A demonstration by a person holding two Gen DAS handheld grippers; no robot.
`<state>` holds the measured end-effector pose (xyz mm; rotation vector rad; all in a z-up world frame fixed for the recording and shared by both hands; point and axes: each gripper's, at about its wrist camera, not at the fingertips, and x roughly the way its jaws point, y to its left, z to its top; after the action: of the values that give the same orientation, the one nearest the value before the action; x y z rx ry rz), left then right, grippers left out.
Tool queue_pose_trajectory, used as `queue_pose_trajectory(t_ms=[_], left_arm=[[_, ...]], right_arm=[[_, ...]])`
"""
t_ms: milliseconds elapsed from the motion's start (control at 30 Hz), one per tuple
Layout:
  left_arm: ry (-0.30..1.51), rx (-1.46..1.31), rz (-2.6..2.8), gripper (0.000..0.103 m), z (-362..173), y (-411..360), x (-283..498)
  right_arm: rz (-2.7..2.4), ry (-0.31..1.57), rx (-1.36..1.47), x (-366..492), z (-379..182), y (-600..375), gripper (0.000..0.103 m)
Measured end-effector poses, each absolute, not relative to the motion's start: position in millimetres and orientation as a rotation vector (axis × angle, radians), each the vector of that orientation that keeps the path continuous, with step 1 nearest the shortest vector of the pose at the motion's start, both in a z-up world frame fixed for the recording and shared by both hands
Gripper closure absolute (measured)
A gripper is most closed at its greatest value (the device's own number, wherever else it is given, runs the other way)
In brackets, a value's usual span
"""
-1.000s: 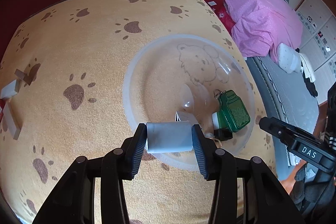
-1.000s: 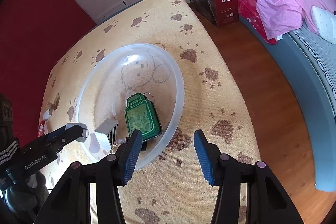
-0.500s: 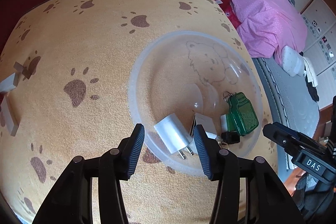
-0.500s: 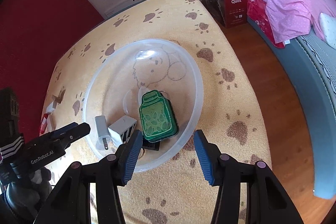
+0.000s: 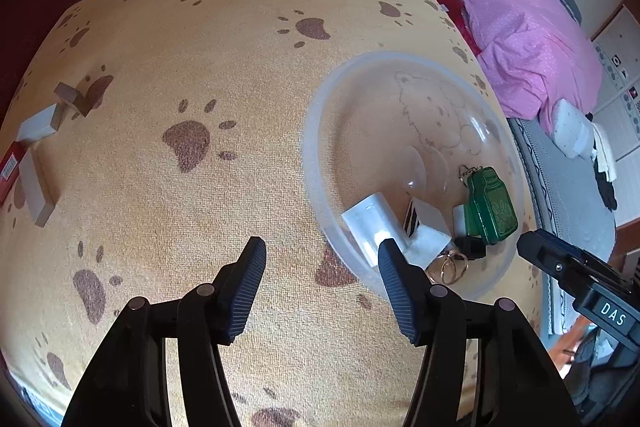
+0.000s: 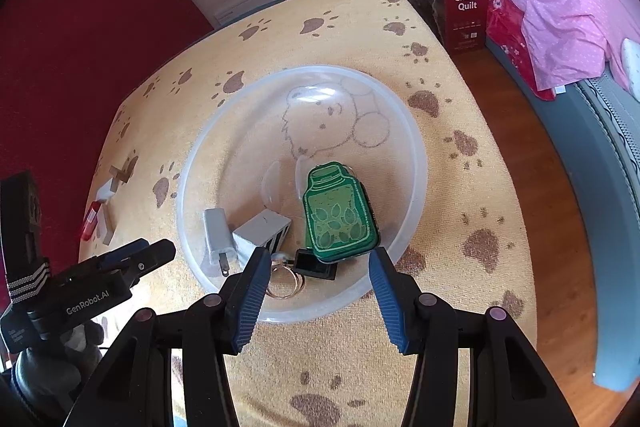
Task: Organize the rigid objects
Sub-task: 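Move both grippers back toward the remaining objects on the rug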
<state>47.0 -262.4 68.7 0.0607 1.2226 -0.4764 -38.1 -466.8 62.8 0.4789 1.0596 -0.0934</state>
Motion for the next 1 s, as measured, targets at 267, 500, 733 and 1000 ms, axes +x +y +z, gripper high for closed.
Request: queue_pose_trajectory(t_ms=[267, 500, 733, 1000], left_arm=[[1.22, 0.036, -0.429, 0.043, 72, -234, 47], [1.219, 0.006, -0.378, 0.043, 74, -198, 47], [1.237, -0.046, -0.317, 0.039, 74, -158, 50], [1.234, -0.068, -0.259, 0.036, 77, -119, 54]], right_arm=[[-0.052, 1.059, 0.456, -32, 69, -441, 0.049], [-0.012, 1.065, 0.434, -24, 71, -411, 0.049], [0.038, 1.073, 0.416, -14, 74, -378, 0.04], [0.1, 1.093, 0.401, -1, 71, -343, 0.037]])
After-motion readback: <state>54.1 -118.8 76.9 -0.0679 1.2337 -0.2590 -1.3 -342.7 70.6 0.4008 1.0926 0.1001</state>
